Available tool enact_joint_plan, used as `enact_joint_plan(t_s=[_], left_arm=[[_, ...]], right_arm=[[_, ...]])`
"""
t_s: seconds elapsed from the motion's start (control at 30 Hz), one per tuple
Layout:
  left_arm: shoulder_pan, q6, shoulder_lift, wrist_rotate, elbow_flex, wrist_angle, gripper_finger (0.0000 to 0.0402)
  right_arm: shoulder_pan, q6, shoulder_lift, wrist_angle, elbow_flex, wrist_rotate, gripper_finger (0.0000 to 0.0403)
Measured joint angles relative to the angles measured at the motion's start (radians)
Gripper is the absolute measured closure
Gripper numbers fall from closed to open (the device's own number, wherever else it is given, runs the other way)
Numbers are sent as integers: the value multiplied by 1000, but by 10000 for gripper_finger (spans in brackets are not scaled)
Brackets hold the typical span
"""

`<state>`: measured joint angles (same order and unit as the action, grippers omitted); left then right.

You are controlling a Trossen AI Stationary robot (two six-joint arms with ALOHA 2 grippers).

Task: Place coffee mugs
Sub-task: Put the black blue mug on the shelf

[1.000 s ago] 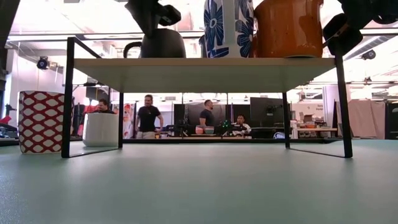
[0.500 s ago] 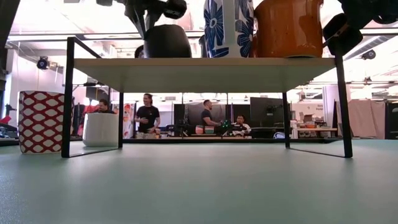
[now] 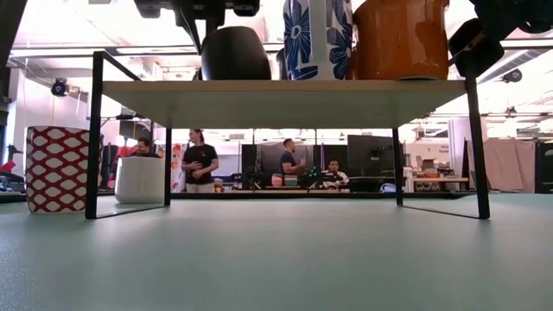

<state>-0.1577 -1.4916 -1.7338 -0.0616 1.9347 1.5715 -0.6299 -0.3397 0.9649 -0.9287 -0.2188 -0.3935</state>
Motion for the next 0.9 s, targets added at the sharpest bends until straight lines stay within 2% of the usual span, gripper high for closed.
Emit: enact_joint_plan(t_s=[0.33,0.67,0.9], left_arm=[[3,5,28,-4,-5,-2,384],[21,15,85,-36,-116,-2,384],[31,18,89,-37,-119,-1,381]], right_arm=[[0,0,0,0,0,0,335],[0,0,0,5,0,0,335],[0,0,0,5,0,0,335]])
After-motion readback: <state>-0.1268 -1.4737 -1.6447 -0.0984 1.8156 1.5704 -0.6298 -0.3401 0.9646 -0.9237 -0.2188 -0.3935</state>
